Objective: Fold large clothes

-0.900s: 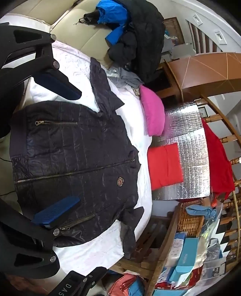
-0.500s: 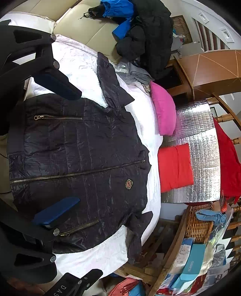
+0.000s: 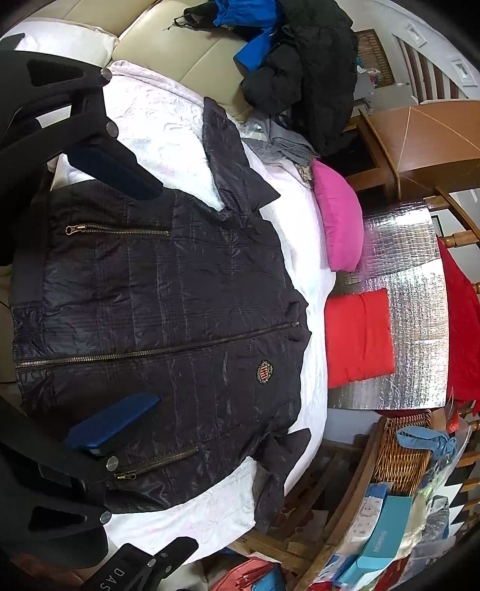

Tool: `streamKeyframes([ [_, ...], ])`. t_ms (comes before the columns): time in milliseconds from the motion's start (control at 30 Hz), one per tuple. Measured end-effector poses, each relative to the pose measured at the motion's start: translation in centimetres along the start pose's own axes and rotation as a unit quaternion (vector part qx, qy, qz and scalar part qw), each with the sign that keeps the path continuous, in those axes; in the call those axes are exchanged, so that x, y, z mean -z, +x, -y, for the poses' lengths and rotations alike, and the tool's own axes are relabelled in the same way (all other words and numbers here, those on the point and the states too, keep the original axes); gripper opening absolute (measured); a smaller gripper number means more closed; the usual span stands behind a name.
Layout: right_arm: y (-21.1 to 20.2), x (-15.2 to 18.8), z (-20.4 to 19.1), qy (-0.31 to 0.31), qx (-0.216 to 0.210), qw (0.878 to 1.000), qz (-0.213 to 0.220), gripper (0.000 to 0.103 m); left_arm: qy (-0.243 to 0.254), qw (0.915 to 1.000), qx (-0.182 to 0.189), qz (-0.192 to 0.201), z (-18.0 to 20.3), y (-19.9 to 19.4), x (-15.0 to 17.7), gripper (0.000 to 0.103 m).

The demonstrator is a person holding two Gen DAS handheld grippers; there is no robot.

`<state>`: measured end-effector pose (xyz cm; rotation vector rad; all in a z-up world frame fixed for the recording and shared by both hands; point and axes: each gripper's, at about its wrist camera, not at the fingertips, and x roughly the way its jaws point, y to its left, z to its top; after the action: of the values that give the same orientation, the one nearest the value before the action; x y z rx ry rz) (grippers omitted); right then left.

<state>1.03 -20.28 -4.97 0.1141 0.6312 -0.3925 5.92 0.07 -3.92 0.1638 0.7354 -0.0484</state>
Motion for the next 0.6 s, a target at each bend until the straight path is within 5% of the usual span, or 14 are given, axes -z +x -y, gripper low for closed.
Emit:
streamKeyframes([
  [600,3.2,-0.5,-3.7,-0.04,0.0,0.999,-0.026,0.103,-0.027,0.9993,-0.001,-0.024,-2.7,4.3,-0.7,0.103],
])
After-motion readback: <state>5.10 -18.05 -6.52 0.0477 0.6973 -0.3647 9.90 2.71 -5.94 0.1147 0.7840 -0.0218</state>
